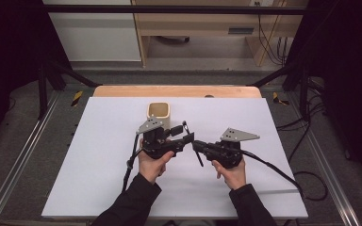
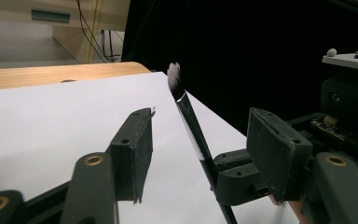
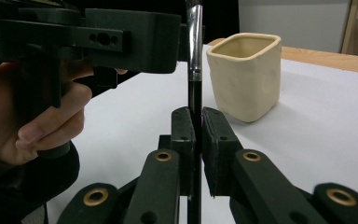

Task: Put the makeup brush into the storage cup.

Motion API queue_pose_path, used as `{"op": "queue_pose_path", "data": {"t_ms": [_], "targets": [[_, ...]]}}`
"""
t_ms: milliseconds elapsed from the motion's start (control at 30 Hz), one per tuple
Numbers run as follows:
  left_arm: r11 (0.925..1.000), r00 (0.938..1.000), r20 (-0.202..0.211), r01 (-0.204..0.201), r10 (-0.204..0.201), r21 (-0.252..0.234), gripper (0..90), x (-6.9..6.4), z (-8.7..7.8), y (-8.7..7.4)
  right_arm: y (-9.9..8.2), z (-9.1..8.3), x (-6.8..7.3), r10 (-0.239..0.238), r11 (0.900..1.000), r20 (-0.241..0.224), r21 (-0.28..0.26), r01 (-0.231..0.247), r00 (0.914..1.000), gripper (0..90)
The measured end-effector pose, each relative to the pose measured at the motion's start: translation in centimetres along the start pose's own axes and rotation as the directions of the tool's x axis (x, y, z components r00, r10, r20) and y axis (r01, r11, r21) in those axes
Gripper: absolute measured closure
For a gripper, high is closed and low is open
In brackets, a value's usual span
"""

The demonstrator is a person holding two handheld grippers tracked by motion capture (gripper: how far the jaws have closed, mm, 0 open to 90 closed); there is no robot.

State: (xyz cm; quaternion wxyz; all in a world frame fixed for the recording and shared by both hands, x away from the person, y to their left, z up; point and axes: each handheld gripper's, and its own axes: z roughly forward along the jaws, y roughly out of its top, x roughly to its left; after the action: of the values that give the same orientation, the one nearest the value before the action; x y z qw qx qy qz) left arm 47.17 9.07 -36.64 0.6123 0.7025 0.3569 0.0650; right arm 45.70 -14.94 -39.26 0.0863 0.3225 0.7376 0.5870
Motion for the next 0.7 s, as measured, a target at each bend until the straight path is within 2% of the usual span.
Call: {"op": "queue_pose_path", "data": {"t_ms": [700], "targets": [[0.9996, 0.9997, 0.009, 0.022, -0.022, 0.015, 65.5, -0.27, 0.55, -0.43, -0.05, 0.09, 0.11, -0.001, 1.0, -0.003, -0.002, 0.001, 1.0, 84.0]]}}
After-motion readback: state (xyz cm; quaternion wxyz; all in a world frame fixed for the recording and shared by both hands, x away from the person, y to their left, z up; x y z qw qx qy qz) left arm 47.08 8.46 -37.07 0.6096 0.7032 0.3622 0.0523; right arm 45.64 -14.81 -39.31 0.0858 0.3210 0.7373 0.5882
